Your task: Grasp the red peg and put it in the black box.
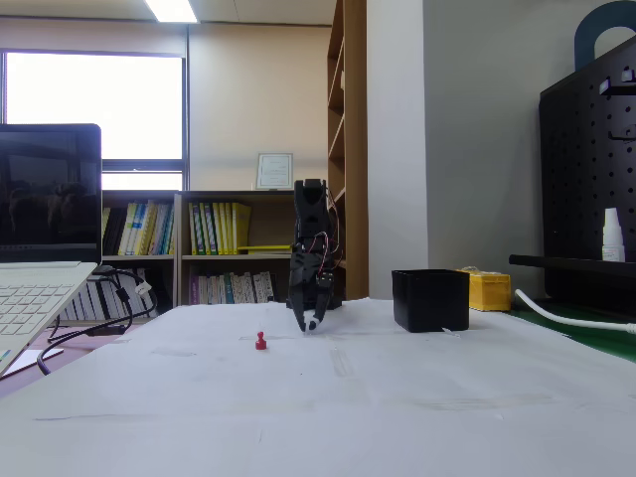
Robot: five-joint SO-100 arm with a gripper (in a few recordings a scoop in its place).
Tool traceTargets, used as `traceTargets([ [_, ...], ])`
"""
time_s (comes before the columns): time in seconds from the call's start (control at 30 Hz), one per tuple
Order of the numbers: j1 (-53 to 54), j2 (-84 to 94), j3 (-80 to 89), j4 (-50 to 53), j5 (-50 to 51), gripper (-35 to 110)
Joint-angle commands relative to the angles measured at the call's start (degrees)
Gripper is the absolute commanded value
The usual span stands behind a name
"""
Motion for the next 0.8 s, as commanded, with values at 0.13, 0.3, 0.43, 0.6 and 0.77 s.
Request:
traceTargets([
  [0.13,0.0,16.0,-2.64,-20.3,-0.35,0],
  [0.3,-0.26,26.19,0.0,-31.29,0.88,0],
  [0.43,-0.09,34.72,2.55,-39.38,-0.44,3],
  [0.6,-0.44,45.62,5.54,-51.06,-0.53,3],
  [0.77,-0.35,51.59,8.17,-57.39,2.02,3],
])
